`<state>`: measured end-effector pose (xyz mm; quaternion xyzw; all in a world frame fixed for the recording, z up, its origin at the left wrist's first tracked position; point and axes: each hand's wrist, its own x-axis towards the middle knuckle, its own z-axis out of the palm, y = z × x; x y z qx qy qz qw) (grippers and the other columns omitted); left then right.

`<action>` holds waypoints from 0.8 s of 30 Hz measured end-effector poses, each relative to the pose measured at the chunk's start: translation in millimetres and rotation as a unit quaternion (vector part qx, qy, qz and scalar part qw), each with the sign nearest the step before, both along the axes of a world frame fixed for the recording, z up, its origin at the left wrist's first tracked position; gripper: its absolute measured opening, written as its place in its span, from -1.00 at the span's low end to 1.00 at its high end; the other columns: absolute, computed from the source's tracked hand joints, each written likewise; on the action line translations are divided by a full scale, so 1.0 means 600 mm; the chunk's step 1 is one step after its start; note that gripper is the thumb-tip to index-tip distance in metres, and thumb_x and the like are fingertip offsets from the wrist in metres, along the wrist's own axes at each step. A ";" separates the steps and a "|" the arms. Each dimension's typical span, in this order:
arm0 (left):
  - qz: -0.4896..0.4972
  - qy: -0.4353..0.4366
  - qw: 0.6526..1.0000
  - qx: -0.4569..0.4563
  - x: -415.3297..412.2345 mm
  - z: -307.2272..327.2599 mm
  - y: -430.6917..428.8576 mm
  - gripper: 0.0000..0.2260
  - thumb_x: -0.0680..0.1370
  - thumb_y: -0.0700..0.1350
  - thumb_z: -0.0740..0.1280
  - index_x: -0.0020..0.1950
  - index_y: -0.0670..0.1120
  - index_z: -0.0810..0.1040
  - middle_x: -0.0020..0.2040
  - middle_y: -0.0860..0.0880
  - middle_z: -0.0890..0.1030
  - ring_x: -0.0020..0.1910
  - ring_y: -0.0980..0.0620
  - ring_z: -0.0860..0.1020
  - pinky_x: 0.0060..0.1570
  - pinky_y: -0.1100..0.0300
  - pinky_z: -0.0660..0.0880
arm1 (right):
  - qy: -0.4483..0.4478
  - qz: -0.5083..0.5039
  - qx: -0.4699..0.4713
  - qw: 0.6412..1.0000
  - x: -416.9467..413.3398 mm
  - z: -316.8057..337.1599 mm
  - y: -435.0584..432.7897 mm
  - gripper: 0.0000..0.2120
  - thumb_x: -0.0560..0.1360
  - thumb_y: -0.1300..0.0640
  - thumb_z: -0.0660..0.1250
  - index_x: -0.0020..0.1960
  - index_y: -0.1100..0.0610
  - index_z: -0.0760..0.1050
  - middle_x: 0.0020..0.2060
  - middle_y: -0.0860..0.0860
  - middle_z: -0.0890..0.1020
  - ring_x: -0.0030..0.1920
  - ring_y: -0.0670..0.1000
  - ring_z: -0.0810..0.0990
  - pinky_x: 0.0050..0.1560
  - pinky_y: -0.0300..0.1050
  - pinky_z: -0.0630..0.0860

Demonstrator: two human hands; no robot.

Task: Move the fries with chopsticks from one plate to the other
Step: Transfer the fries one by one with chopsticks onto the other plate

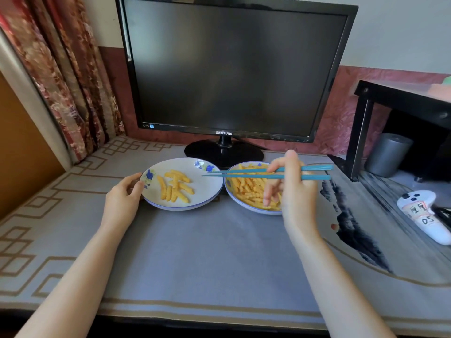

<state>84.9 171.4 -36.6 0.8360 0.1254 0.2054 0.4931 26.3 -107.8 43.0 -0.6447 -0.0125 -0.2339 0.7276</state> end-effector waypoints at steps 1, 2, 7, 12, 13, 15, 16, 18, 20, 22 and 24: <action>0.000 0.000 1.000 0.001 0.000 -0.001 0.000 -0.72 0.59 -0.10 0.19 0.27 -0.04 0.52 0.09 -0.03 0.60 0.08 -0.06 0.57 0.05 0.19 0.35 | -0.011 -0.019 -0.002 1.000 -0.001 0.004 -0.014 -0.61 0.65 0.05 0.10 -0.29 0.19 0.42 -0.65 0.10 0.36 -0.64 0.06 0.34 -0.57 -0.30 0.25; 0.000 -0.001 1.000 0.001 0.000 -0.001 0.000 -0.72 0.59 -0.10 0.19 0.27 -0.04 0.52 0.10 -0.03 0.60 0.08 -0.06 0.57 0.05 0.19 0.35 | -0.021 -0.038 -0.008 0.999 0.000 0.007 -0.028 -0.61 0.66 0.05 0.09 -0.28 0.18 0.42 -0.65 0.10 0.37 -0.64 0.06 0.35 -0.57 -0.30 0.25; -0.003 -0.002 1.000 0.003 0.000 0.000 0.000 -0.72 0.59 -0.10 0.19 0.27 -0.04 0.52 0.10 -0.04 0.60 0.09 -0.07 0.56 0.05 0.18 0.36 | -0.044 -0.085 -0.042 0.994 0.005 0.001 -0.073 -0.60 0.67 0.04 0.06 -0.28 0.16 0.41 -0.65 0.08 0.40 -0.62 0.08 0.37 -0.57 -0.28 0.26; -0.003 0.000 1.000 -0.001 0.001 -0.001 0.001 -0.72 0.59 -0.10 0.19 0.27 -0.04 0.52 0.11 -0.04 0.60 0.08 -0.06 0.57 0.06 0.19 0.36 | -0.032 -0.075 -0.049 0.995 0.005 -0.011 -0.073 -0.60 0.67 0.08 0.07 -0.28 0.20 0.40 -0.65 0.10 0.38 -0.65 0.03 0.37 -0.59 -0.35 0.26; -0.003 -0.001 1.000 0.001 0.001 -0.001 0.001 -0.72 0.59 -0.10 0.19 0.27 -0.04 0.52 0.11 -0.04 0.60 0.08 -0.06 0.57 0.05 0.19 0.36 | -0.030 -0.071 -0.052 0.996 0.006 -0.013 -0.071 -0.60 0.67 0.08 0.07 -0.28 0.21 0.40 -0.66 0.09 0.37 -0.66 0.01 0.36 -0.59 -0.36 0.26; -0.003 0.000 1.000 0.002 0.002 -0.001 0.000 -0.72 0.59 -0.10 0.19 0.28 -0.04 0.52 0.11 -0.04 0.60 0.09 -0.07 0.56 0.05 0.19 0.36 | -0.028 -0.068 -0.063 0.995 0.009 -0.014 -0.066 -0.59 0.67 0.07 0.07 -0.28 0.20 0.40 -0.67 0.06 0.37 -0.66 -0.02 0.36 -0.59 -0.35 0.26; -0.003 0.001 1.000 0.001 0.002 -0.001 0.001 -0.72 0.59 -0.10 0.19 0.28 -0.04 0.52 0.12 -0.05 0.60 0.09 -0.07 0.56 0.06 0.18 0.36 | -0.027 -0.069 -0.064 0.995 0.010 -0.015 -0.064 -0.59 0.67 0.06 0.07 -0.29 0.19 0.40 -0.67 0.05 0.38 -0.66 -0.02 0.36 -0.59 -0.35 0.27; -0.004 0.003 1.000 0.000 0.002 -0.003 0.003 -0.72 0.59 -0.09 0.19 0.28 -0.04 0.52 0.14 -0.06 0.61 0.11 -0.08 0.56 0.07 0.17 0.36 | -0.022 -0.077 -0.054 0.995 0.012 -0.016 -0.061 -0.59 0.67 0.05 0.06 -0.28 0.19 0.40 -0.66 0.05 0.40 -0.66 -0.01 0.36 -0.58 -0.34 0.27; -0.002 0.004 1.000 0.002 0.003 -0.003 0.004 -0.71 0.59 -0.09 0.19 0.29 -0.04 0.51 0.15 -0.07 0.61 0.12 -0.08 0.56 0.08 0.16 0.37 | -0.019 -0.094 -0.041 0.995 0.012 -0.015 -0.057 -0.58 0.67 0.03 0.06 -0.27 0.21 0.40 -0.66 0.06 0.41 -0.66 0.00 0.37 -0.58 -0.33 0.27; -0.002 0.004 1.000 0.002 0.003 -0.002 0.003 -0.71 0.59 -0.09 0.19 0.29 -0.05 0.51 0.15 -0.07 0.61 0.12 -0.07 0.56 0.07 0.17 0.36 | -0.029 -0.110 -0.027 0.993 0.011 -0.014 -0.054 -0.58 0.68 0.03 0.04 -0.28 0.20 0.38 -0.69 0.03 0.39 -0.67 0.01 0.37 -0.58 -0.31 0.27; -0.002 0.005 1.000 0.002 0.002 -0.002 0.002 -0.71 0.60 -0.09 0.18 0.30 -0.05 0.51 0.15 -0.06 0.60 0.12 -0.07 0.56 0.06 0.18 0.35 | -0.038 -0.114 -0.009 0.993 0.010 -0.011 -0.051 -0.58 0.68 0.05 0.03 -0.30 0.17 0.36 -0.69 0.00 0.38 -0.67 0.01 0.38 -0.58 -0.30 0.26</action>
